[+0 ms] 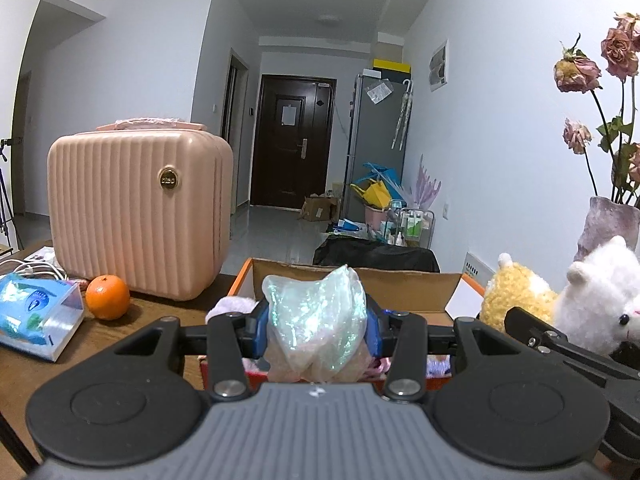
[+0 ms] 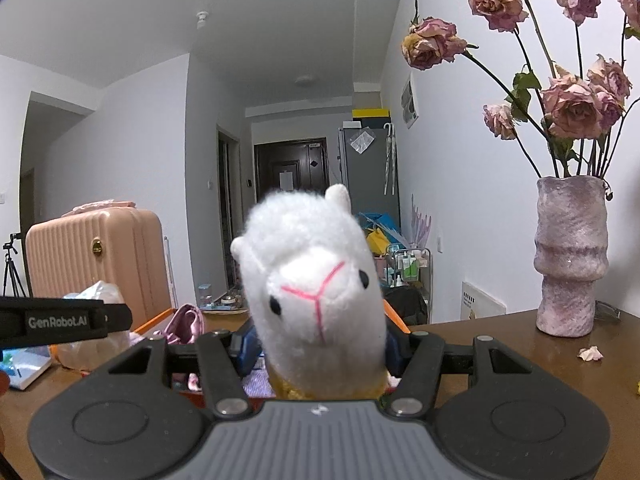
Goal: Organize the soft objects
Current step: 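Carry the llama plush and iridescent bag in both tools over the box, then open the left tool releasing the bag while the right tool lowers the llama into the box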
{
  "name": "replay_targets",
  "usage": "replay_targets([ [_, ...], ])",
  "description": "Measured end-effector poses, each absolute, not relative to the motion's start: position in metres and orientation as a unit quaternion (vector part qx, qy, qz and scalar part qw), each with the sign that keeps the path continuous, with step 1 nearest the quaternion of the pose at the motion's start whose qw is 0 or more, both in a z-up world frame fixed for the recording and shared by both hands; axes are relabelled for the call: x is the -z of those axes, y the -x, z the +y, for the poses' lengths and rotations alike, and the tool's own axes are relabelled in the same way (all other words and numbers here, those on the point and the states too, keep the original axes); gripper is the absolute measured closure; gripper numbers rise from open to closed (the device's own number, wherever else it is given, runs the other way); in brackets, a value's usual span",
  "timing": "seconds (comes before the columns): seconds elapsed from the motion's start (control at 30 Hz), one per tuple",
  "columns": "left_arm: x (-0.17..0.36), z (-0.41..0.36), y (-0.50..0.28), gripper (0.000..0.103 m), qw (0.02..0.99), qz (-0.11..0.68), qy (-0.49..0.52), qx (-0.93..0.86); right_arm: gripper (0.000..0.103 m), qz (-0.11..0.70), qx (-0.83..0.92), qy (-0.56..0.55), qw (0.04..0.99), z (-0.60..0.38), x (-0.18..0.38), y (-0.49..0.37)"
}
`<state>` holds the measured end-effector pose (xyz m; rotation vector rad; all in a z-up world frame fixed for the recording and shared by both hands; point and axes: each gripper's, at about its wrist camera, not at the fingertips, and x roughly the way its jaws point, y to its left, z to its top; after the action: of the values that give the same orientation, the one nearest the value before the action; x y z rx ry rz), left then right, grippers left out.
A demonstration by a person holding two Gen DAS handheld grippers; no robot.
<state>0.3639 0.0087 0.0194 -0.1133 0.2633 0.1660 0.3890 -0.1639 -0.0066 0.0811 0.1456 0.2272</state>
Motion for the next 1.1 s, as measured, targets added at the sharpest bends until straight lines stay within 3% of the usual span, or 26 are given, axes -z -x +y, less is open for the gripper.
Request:
replay_targets([
  [0.9, -0.017, 0.009, -0.446, 0.058, 0.987, 0.123, 0.058, -0.091, 0.046, 0.073, -0.115, -0.028, 0.99, -0.148, 0.012, -0.469],
  [0.97, -0.016, 0.01, -0.453, 0.058, 0.986, 0.121, 0.056, -0.096, 0.048, 0.074, -0.116, -0.029, 0.99, -0.147, 0.012, -0.477],
  [1.03, -0.015, 0.012, -0.46, 0.058, 0.986, 0.124, 0.057, -0.099, 0.059, 0.077, -0.117, -0.028, 0.99, -0.145, 0.013, -0.485],
  [1.1, -0.012, 0.013, -0.467, 0.058, 0.985, 0.127, 0.057, -0.103, 0.06, 0.084, -0.119, -0.026, 0.989, -0.142, 0.014, -0.493],
])
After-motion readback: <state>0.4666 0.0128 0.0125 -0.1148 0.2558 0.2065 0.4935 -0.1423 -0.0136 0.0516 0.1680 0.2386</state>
